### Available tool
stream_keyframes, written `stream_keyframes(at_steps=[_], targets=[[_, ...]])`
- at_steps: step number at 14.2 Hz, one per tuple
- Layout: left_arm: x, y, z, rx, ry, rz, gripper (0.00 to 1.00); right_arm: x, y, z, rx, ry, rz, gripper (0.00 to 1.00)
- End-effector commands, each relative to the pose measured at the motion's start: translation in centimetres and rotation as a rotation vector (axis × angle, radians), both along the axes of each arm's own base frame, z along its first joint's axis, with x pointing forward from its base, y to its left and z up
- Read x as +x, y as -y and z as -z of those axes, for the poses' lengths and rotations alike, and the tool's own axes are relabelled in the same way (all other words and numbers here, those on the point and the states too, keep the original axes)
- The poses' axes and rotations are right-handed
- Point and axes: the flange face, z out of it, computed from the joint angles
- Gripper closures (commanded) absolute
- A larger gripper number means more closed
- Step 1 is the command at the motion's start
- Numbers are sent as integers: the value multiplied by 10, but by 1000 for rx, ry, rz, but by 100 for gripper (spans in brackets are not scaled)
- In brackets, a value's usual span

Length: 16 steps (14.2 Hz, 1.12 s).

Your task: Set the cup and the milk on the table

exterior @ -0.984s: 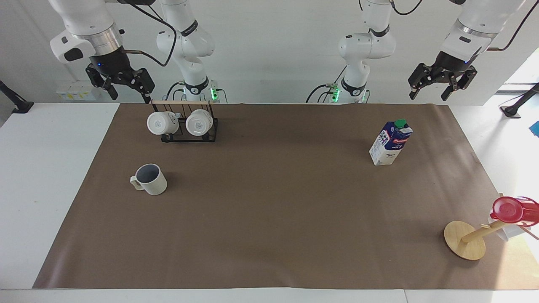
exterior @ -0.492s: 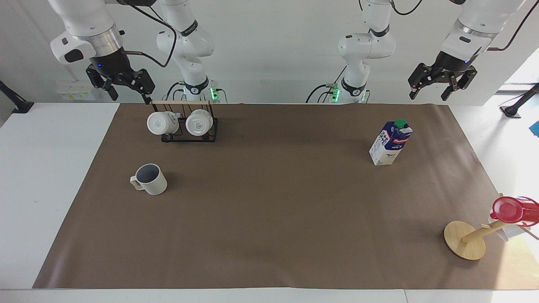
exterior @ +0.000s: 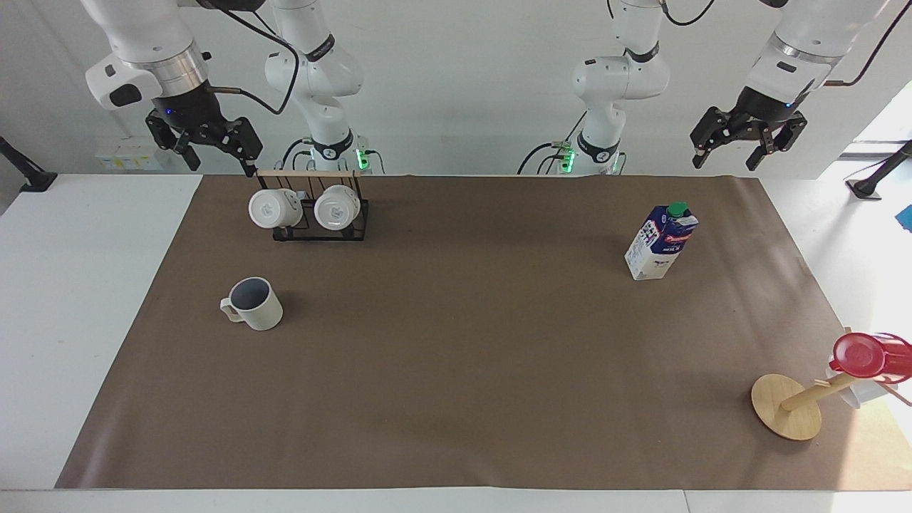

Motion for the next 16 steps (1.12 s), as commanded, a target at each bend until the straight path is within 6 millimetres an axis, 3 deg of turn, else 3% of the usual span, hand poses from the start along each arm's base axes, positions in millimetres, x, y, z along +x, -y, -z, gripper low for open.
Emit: stream_keyframes(at_steps=[1,12,16], targets=[[-5,-4,-4,16,-11,-11,0,3,2,-2,13,23,-22,0],[-11,-4,0,17,-24,-9,0,0,11,-1,13,19,-11,0],[-28,-5,8,20,-44,-4,0,1,16,-2,3,24,-4,0]])
